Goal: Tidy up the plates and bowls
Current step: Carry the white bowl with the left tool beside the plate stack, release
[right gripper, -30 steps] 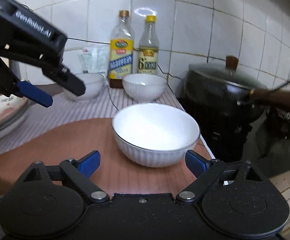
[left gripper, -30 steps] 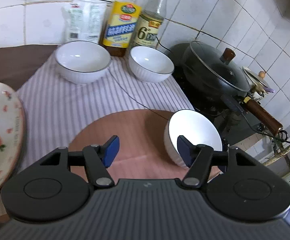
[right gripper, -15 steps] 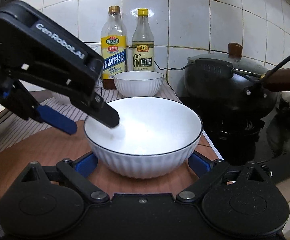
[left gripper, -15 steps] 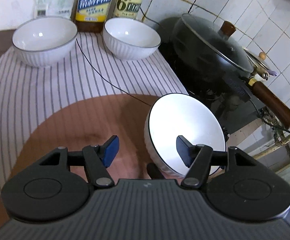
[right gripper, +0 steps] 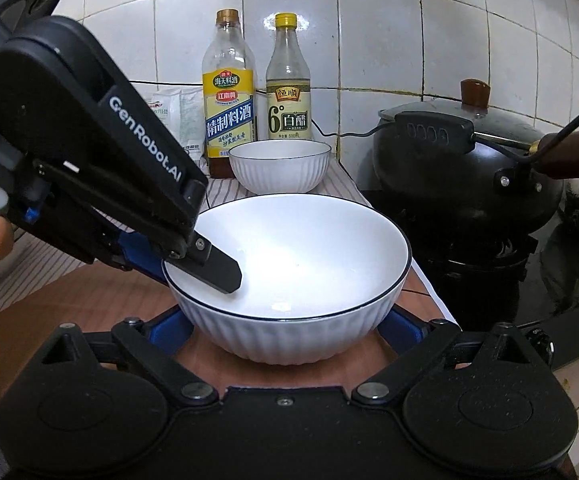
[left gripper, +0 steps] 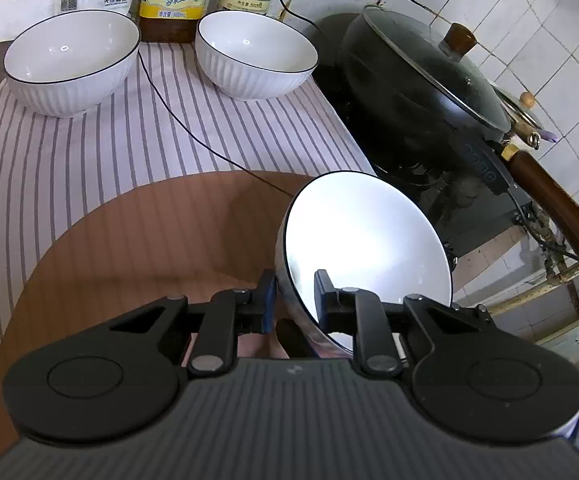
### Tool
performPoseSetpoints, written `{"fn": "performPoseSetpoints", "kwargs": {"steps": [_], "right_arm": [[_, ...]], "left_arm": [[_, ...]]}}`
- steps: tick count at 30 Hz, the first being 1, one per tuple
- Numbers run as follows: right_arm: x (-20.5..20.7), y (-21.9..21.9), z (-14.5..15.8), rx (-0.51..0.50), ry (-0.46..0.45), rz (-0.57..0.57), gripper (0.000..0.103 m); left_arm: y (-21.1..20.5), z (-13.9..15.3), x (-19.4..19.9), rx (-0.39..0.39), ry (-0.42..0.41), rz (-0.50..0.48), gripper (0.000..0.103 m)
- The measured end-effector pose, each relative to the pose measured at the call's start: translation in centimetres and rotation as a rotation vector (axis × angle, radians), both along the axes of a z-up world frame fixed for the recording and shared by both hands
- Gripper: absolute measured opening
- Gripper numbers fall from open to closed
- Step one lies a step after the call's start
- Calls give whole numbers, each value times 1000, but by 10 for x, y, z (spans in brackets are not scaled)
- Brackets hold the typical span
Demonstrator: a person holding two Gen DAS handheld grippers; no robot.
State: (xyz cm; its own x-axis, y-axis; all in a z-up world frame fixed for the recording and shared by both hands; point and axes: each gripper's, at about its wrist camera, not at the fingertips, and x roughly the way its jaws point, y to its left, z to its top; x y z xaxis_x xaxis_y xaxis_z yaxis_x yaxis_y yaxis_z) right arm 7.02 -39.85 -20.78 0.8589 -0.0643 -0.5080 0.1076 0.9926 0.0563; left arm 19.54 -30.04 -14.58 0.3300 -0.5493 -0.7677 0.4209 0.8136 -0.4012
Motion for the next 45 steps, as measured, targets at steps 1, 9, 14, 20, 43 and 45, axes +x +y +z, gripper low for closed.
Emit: {"fn": "performPoseSetpoints", "kwargs": {"steps": [1, 9, 14, 20, 43, 45], "right_arm": [[0, 0, 0, 3, 0, 1, 100], [1, 13, 10, 35, 8, 39, 100], [2, 34, 21, 39, -10, 82, 100], [10, 76, 40, 8, -48, 172, 100], [62, 135, 27, 18, 26, 386, 99], [65, 135, 22, 51, 34, 385, 99]], "left_arm": [[0, 0, 0, 3, -2, -1, 19], [17, 9, -4, 29, 2, 8, 19], [43, 21, -9, 32, -34, 23, 19], [89, 36, -19, 53, -123, 76, 19], [152, 22, 12, 151, -115, 144, 20], [153, 21, 14, 146, -107, 152, 20]]}}
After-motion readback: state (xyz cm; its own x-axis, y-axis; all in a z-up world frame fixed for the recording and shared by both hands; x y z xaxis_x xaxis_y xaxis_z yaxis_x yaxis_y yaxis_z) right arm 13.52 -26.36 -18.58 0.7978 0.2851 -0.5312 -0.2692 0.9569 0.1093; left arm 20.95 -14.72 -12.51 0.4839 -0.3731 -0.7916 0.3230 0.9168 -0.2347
